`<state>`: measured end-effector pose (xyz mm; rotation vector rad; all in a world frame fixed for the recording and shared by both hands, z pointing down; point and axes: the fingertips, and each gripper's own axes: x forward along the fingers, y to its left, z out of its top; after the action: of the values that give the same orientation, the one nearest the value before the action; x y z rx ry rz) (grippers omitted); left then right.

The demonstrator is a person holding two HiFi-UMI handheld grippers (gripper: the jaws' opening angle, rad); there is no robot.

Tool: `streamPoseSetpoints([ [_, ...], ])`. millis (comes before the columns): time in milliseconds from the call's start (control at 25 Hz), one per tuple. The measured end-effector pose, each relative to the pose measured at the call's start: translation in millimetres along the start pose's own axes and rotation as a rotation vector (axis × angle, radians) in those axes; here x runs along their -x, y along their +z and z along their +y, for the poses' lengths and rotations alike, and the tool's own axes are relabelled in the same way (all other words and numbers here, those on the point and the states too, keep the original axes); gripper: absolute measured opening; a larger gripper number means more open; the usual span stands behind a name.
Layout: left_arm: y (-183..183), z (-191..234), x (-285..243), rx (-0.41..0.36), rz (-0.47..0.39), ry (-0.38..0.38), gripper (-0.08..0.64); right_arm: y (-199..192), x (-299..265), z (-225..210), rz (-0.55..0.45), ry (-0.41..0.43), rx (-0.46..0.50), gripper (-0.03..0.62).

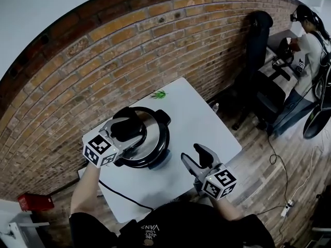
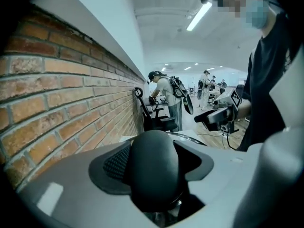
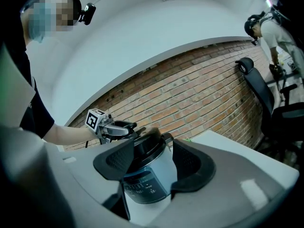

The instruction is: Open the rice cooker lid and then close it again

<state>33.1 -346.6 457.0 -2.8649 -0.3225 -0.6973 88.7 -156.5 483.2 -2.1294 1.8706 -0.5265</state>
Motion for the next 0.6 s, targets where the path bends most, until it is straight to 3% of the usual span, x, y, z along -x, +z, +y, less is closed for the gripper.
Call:
streamPoseSetpoints([
  [600,-0.4,-5.3,-1.7,-0.082,-0.006,-0.141,0.282,-4.6,2.9,-3.7,0.007,-0.002,-0.007,0.259],
])
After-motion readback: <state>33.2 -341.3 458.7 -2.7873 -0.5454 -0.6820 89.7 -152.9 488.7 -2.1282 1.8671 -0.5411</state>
